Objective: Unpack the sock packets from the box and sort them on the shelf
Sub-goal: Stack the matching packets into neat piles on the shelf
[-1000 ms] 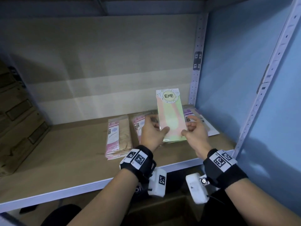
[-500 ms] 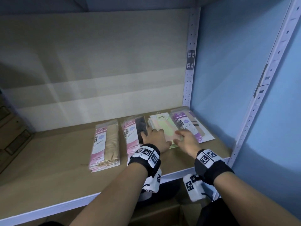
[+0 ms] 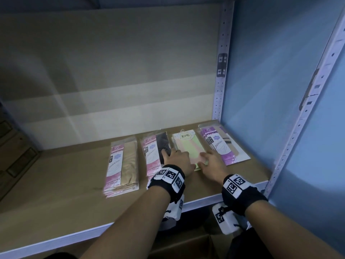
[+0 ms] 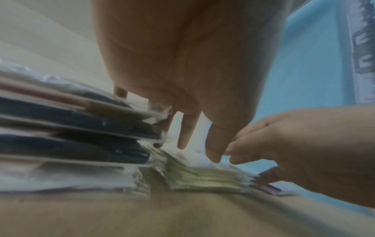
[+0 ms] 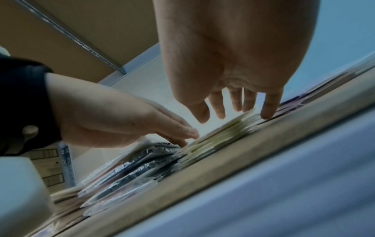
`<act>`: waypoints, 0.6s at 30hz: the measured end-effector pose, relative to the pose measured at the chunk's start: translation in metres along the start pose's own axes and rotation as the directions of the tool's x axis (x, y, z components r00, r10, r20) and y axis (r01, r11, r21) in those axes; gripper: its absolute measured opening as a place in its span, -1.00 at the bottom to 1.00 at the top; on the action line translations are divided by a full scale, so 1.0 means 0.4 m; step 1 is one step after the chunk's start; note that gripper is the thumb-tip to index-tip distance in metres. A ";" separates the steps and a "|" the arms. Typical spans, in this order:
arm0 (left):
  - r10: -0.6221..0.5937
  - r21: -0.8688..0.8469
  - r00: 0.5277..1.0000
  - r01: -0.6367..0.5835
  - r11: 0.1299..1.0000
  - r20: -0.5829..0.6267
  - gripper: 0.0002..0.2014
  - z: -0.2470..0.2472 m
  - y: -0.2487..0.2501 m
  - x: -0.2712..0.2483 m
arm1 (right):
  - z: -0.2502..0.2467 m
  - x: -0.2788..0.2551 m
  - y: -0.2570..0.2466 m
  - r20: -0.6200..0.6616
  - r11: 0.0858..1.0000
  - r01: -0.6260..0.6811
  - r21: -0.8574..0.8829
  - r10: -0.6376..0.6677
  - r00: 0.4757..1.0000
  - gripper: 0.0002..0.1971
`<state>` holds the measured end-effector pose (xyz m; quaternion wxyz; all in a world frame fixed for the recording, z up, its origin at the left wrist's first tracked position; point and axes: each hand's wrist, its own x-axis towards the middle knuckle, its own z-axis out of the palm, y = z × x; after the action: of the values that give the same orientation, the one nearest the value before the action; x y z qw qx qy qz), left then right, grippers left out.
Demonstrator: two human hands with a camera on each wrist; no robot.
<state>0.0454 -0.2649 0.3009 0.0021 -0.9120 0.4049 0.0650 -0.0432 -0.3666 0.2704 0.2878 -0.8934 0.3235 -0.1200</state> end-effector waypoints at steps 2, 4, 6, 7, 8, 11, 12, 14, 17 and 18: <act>0.012 -0.098 0.998 -0.018 0.995 -0.063 -0.46 -0.004 -0.012 -0.007 | -0.005 -0.007 -0.011 -0.068 0.999 0.041 0.013 -0.040 0.997 -0.56; 0.027 -0.233 0.986 -0.065 0.970 -0.163 -0.42 -0.013 -0.032 -0.016 | -0.015 -0.017 -0.031 -0.137 0.994 0.107 0.028 -0.103 0.985 -0.59; 0.029 -0.297 0.973 -0.098 0.950 -0.230 -0.43 -0.025 -0.069 -0.029 | -0.025 -0.025 -0.060 -0.171 0.986 0.166 0.033 -0.158 0.973 -0.60; 0.029 -0.312 0.967 -0.109 0.944 -0.252 -0.45 -0.032 -0.093 -0.039 | -0.029 -0.029 -0.076 -0.177 0.981 0.193 0.032 -0.184 0.967 -0.60; 0.033 -0.325 0.962 -0.125 0.937 -0.273 -0.47 -0.037 -0.123 -0.051 | -0.032 -0.035 -0.097 -0.182 0.976 0.218 0.028 -0.210 0.961 -0.61; 0.011 -0.343 0.953 -0.119 0.932 -0.302 -0.49 -0.056 -0.227 -0.101 | -0.027 -0.056 -0.168 -0.172 0.951 0.304 0.060 -0.290 0.941 -0.61; -0.010 -0.336 0.953 -0.097 0.937 -0.303 -0.47 -0.059 -0.265 -0.121 | -0.020 -0.065 -0.196 -0.156 0.940 0.329 0.089 -0.313 0.937 -0.61; -0.022 -0.356 0.941 -0.107 0.928 -0.339 -0.47 -0.060 -0.339 -0.166 | 0.001 -0.086 -0.255 -0.114 0.919 0.372 0.130 -0.359 0.926 -0.60; -0.044 -0.433 0.916 -0.146 0.889 -0.398 -0.52 -0.041 -0.433 -0.238 | 0.051 -0.120 -0.344 -0.042 0.891 0.434 0.135 -0.433 0.901 -0.57; -0.067 -0.459 0.915 -0.135 0.878 -0.397 -0.51 -0.031 -0.459 -0.260 | 0.070 -0.132 -0.372 -0.020 0.884 0.444 0.144 -0.446 0.895 -0.56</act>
<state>0.1137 -0.0654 0.3166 -0.3069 -0.8703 0.3844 -0.0256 0.0036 -0.2272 0.3342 0.3186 -0.9214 0.0985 -0.1997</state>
